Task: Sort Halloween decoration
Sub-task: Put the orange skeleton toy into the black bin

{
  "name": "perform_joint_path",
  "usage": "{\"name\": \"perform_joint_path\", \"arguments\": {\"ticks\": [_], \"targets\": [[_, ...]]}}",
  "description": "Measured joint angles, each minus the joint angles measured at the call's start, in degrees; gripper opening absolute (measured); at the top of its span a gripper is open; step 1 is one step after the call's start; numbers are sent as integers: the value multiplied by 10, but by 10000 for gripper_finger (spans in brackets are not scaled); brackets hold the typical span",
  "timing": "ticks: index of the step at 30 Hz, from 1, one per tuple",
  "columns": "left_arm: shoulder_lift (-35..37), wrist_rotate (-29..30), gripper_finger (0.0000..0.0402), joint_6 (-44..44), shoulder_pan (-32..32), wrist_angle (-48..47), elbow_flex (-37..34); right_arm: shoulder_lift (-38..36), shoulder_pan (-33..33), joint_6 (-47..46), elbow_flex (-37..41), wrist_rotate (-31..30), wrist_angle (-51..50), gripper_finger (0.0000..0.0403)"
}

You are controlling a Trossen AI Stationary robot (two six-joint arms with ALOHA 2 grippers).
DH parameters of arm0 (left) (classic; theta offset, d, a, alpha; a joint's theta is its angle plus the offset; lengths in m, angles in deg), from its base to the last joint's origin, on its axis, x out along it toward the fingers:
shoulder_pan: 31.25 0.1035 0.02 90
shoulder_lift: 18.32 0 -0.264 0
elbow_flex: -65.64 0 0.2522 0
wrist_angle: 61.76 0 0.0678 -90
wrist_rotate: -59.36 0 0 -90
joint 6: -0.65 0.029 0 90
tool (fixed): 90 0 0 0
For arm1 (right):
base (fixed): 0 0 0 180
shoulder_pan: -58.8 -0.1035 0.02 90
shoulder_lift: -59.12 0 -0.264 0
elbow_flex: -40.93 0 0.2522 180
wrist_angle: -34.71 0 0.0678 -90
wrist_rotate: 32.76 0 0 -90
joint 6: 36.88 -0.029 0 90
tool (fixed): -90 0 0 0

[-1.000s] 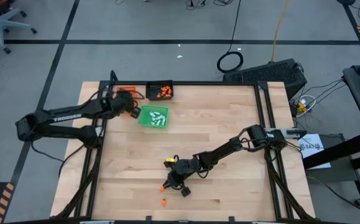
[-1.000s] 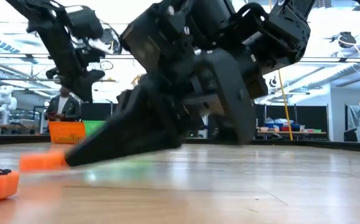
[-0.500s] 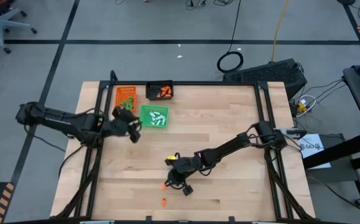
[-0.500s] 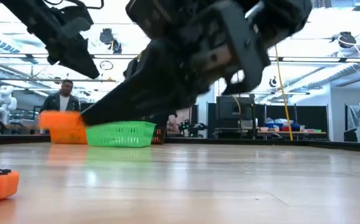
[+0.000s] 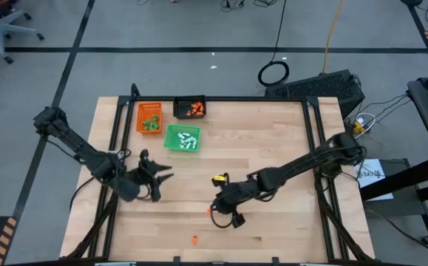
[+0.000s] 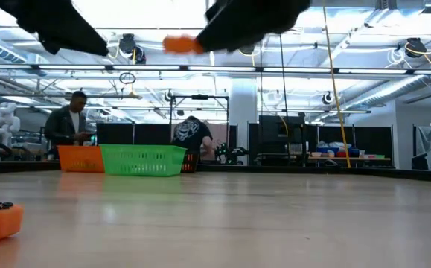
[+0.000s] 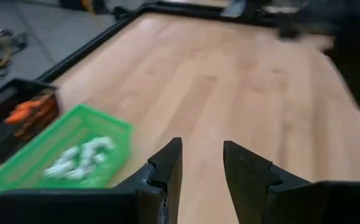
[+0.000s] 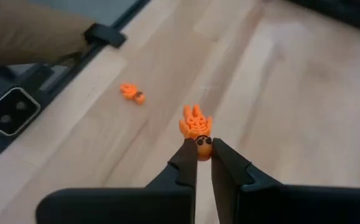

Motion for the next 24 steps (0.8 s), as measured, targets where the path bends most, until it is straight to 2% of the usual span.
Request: {"name": "perform_joint_path", "arguments": {"ticks": [4, 8, 18, 20, 24], "targets": [[-47, 15, 115, 7, -52, 51, 0, -49, -25, -11, 0, -70, -42, 8], [-99, 23, 115, 55, -96, 109, 0, -73, -61, -36, -1, -166, -73, 8], [-194, 17, 114, 180, -161, 267, 0, -47, -155, -164, 0, -352, -87, 8], [-208, 17, 114, 187, -167, 289, 0, -38, -168, -177, 0, -374, -84, 8], [-236, 13, 114, 189, -176, 319, 0, -25, -182, -198, 0, -375, -64, 8]]}}
